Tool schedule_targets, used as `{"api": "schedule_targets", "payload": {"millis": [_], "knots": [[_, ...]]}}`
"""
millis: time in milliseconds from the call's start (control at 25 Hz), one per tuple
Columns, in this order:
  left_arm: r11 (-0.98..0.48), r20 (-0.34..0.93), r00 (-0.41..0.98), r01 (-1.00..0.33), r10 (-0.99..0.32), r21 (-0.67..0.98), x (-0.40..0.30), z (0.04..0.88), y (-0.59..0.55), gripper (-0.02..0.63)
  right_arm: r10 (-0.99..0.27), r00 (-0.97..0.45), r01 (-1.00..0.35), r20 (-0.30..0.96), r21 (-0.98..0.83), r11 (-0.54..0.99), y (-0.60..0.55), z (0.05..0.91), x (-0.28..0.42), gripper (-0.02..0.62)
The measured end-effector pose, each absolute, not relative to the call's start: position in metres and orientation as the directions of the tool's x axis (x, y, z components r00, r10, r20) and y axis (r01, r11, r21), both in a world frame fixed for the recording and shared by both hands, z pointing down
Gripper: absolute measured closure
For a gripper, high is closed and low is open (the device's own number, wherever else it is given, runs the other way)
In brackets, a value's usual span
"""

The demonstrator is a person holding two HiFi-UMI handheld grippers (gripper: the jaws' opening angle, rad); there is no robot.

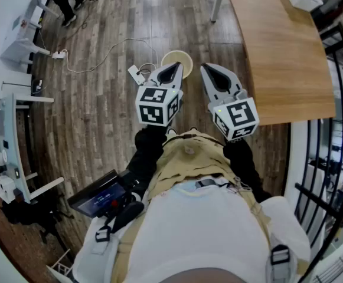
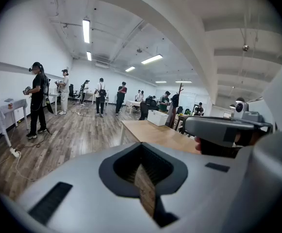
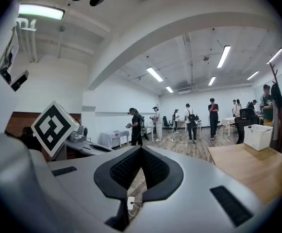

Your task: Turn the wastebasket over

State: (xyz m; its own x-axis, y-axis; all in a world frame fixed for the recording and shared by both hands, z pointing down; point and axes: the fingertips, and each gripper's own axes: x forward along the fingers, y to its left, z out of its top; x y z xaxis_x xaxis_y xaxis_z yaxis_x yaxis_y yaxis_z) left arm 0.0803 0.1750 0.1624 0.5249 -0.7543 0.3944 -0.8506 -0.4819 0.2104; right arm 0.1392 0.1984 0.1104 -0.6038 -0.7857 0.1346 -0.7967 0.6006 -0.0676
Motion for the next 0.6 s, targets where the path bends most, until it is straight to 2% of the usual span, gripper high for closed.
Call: {"api": "schedule_targets", "payload": {"millis": [600], "knots": [[-0.467, 0.409, 0.518, -0.855, -0.752, 0.225, 0.0769, 0.1696, 0.1753, 0.604, -0.773, -0.617, -0.787, 0.148, -0.097, 0.609, 0.1977, 0.1194, 0.1351, 0.575]]}}
